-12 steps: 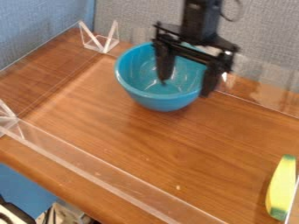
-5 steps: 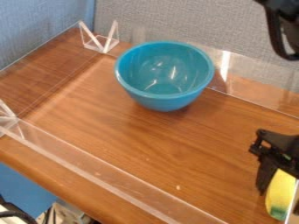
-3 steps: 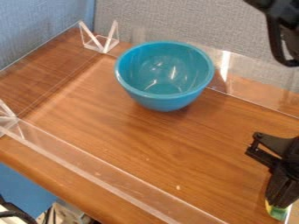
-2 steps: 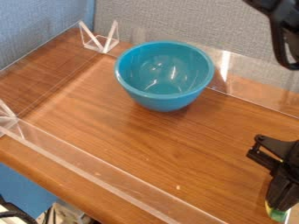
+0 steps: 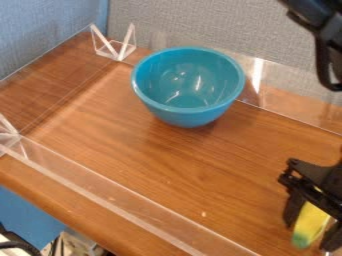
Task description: Put the yellow object in the blue bowl
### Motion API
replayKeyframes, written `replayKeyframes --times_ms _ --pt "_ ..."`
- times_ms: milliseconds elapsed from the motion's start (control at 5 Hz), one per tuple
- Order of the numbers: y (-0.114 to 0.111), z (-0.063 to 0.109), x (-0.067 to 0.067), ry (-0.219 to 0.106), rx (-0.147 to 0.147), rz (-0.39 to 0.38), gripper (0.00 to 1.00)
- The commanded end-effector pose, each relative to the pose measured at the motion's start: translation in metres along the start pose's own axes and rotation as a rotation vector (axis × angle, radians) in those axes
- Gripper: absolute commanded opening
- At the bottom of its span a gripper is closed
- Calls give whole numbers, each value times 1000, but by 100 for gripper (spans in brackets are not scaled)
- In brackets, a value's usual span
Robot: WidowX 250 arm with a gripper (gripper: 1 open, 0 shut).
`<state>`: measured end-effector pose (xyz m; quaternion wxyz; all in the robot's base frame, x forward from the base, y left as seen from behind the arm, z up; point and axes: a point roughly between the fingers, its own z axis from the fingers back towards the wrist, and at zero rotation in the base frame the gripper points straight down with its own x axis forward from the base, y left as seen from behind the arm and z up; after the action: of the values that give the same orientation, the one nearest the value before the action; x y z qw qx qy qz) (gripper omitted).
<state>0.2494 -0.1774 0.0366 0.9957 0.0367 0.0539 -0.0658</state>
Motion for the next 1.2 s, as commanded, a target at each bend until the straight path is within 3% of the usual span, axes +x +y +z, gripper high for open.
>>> replayKeyframes --times_ms 0,200,400,1000 --pt "-13 1 12 -59 -35 -34 0" --pt "-15 23 19 -78 -31 -66 0" --pt "-12 27 27 -76 -30 -86 0" --pt "-2 35 23 -50 -26 27 0"
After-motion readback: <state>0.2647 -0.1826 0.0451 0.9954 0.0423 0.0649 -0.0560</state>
